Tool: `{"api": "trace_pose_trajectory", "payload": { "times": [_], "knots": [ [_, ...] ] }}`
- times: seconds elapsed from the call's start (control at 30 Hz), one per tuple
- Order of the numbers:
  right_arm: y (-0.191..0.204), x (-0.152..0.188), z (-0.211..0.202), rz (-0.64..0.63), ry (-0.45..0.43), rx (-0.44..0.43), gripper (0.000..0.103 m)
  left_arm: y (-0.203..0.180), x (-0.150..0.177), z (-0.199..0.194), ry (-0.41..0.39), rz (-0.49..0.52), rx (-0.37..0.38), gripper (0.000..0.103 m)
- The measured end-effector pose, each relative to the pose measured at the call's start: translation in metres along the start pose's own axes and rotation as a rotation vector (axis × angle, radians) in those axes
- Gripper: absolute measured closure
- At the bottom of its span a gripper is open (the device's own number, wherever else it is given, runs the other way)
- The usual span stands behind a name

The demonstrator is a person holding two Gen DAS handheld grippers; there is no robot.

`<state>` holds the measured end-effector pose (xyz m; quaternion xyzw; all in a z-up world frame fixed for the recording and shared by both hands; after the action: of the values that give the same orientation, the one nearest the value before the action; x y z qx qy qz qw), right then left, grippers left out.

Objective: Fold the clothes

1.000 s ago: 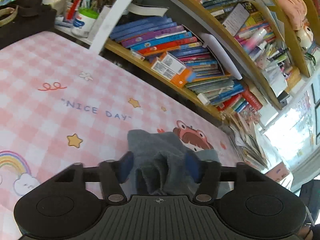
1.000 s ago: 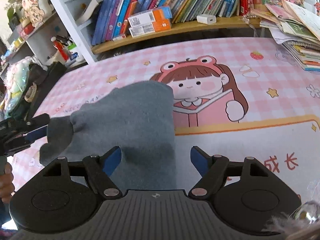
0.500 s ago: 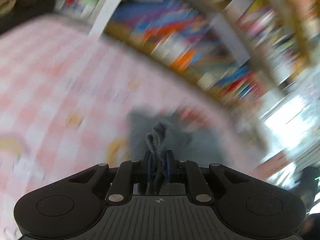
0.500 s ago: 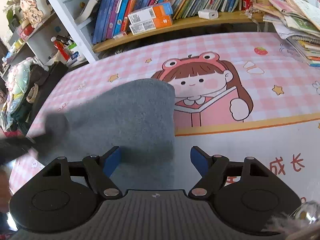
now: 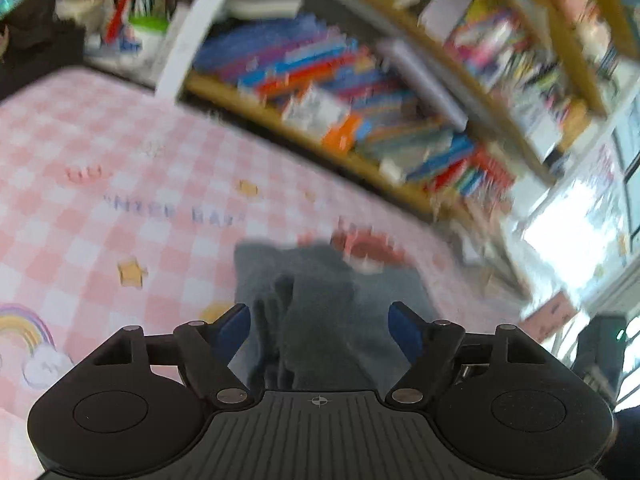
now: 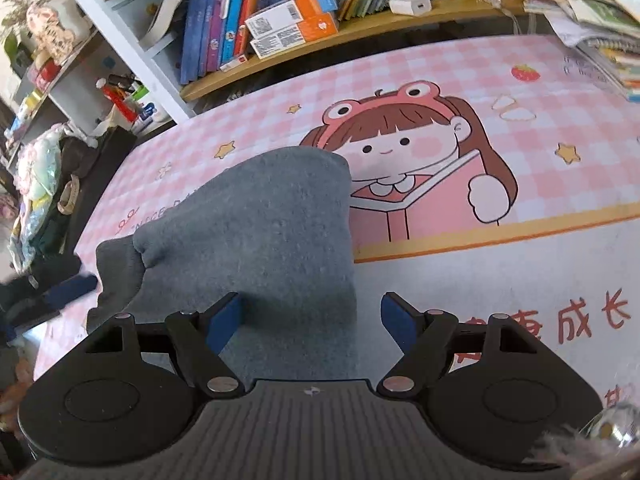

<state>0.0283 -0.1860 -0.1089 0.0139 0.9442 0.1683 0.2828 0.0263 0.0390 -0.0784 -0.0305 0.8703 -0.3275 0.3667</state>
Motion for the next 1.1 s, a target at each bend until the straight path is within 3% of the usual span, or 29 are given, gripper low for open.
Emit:
{"api": "trace_pose_trajectory", "payload": {
  "times": [0.1, 0.23, 0.27, 0.3, 0.37, 0.43, 0.5, 0.57, 0.6, 0.7, 0.9, 1.07, 1.1],
  "knots": [
    [-0.001, -0.001, 0.002, 0.022, 0.006, -0.009, 0.029, 0.005, 0.014, 0.013, 0.090, -0.021, -0.018, 0.025],
    [-0.001, 0.003, 0.007, 0.040, 0.041, -0.032, 0.030, 0.017, 0.025, 0.023, 0.147, -0.098, 0.003, 0.021],
    [0.000, 0.005, 0.008, 0.045, 0.055, -0.043, 0.034, 0.021, 0.028, 0.026, 0.161, -0.125, 0.008, 0.021],
    [0.001, 0.007, 0.009, 0.049, 0.069, -0.055, 0.045, 0.024, 0.031, 0.028, 0.174, -0.150, 0.014, 0.022],
    [0.004, 0.010, 0.008, 0.040, 0.081, -0.059, 0.053, 0.025, 0.033, 0.032, 0.189, -0.165, 0.039, 0.032],
    [0.009, 0.009, 0.003, 0.007, 0.070, -0.061, 0.061, 0.018, 0.031, 0.031, 0.187, -0.116, 0.035, 0.047],
    [0.013, 0.009, -0.004, -0.020, 0.046, -0.062, 0.071, 0.011, 0.026, 0.029, 0.173, -0.047, 0.009, 0.054],
    [0.017, 0.008, -0.010, -0.037, 0.022, -0.072, 0.075, -0.003, 0.015, 0.021, 0.130, 0.057, -0.010, 0.055],
    [0.019, 0.008, -0.014, -0.045, 0.010, -0.077, 0.075, -0.009, 0.011, 0.018, 0.113, 0.097, -0.011, 0.055],
    [0.016, 0.008, -0.012, -0.034, 0.020, -0.059, 0.072, -0.002, 0.013, 0.022, 0.151, 0.038, 0.010, 0.054],
    [0.005, 0.010, 0.002, 0.018, 0.066, -0.045, 0.047, 0.017, 0.023, 0.031, 0.199, -0.090, 0.026, 0.038],
    [0.000, 0.014, 0.014, 0.099, 0.127, -0.091, 0.045, 0.022, 0.028, 0.039, 0.219, -0.119, 0.037, 0.035],
    [0.000, 0.014, 0.015, 0.110, 0.133, -0.105, 0.048, 0.023, 0.029, 0.040, 0.222, -0.125, 0.040, 0.036]
  ]
}}
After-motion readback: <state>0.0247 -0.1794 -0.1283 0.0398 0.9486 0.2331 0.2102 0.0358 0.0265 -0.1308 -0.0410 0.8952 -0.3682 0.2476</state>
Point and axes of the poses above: each gripper's, at about its wrist camera, not at the fingertips, and z roughly the way its jaws point, y to its left, x to its underside, the point moved 10 cm from there along z, roughly the way its jaws point, and after that the axes turned 7 degrees about x, right-handed, at the moved point
